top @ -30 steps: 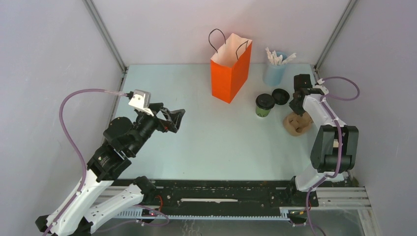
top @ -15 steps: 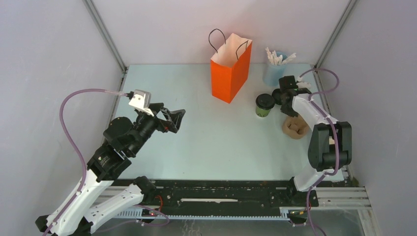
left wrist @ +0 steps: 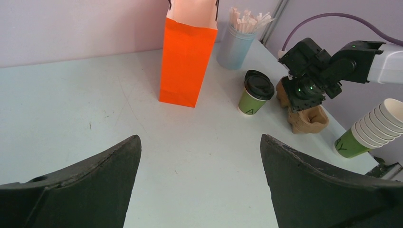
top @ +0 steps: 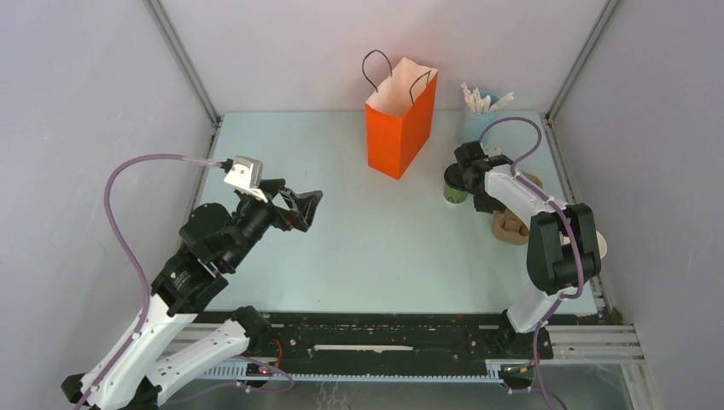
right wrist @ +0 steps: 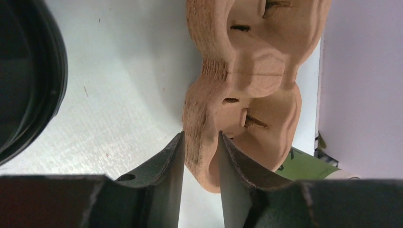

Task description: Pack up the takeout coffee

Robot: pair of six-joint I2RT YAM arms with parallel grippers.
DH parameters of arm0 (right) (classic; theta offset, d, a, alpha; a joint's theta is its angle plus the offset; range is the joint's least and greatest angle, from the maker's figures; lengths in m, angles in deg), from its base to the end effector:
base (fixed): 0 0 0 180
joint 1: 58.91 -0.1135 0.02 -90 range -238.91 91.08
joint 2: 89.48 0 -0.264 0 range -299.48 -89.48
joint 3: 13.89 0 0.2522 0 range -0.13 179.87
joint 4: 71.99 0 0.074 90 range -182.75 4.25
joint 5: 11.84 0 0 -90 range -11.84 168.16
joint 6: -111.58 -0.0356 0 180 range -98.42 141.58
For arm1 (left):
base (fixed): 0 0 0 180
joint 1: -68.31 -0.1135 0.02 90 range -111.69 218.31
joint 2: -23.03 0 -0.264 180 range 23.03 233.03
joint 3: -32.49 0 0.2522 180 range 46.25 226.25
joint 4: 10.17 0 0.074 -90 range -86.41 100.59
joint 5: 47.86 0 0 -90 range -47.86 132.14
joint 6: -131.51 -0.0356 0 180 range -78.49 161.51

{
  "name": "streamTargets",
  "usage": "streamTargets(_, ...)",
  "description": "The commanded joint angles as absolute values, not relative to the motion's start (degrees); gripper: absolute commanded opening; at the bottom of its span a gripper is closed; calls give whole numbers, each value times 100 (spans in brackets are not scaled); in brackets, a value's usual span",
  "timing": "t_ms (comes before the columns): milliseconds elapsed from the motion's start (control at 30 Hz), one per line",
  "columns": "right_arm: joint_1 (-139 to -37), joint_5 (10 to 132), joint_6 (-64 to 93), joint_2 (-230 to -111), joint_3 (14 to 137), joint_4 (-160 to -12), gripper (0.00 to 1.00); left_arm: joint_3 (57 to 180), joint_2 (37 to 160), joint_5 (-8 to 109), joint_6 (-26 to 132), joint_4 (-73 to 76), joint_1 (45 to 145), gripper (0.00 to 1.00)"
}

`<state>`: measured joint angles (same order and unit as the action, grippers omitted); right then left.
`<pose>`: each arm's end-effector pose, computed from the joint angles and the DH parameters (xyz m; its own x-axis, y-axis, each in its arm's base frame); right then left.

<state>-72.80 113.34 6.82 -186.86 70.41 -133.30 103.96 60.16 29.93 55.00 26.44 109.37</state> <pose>0.3227 0.0587 0.2189 -0.9157 -0.0119 -0.4016 0.1940 0.8622 -0.4680 0.1003 -0.0774 0.4108 -0.1416 -0.1790 -0.9736 0.4624 0.8577 -0.2249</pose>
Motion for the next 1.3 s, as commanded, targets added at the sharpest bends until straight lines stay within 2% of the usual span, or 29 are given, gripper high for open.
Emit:
streamTargets(0,-7341,11606,629,-18449,7065,-13663,40,10295,5994,3055,5434,2528,10917,100)
streamTargets(100,-7385,11637,592,-18457,7055,-13683,40,10300,5977,3045,5434,2521,10915,100)
streamTargets(400,-7421,11972,506,-18535,7027,-13681,25,10301,5984,3056,5434,2521,10917,100)
streamTargets(567,-7449,11852,483,-18431,7027,-13698,34,10302,6011,3083,5443,2523,10917,100)
streamTargets(1033,-7367,11782,523,-18290,7027,-13673,34,10300,6008,3114,5452,2513,10922,100)
streamTargets(1267,-7234,11664,541,-18371,6890,-13550,30,10294,6017,3114,5455,2512,10924,100)
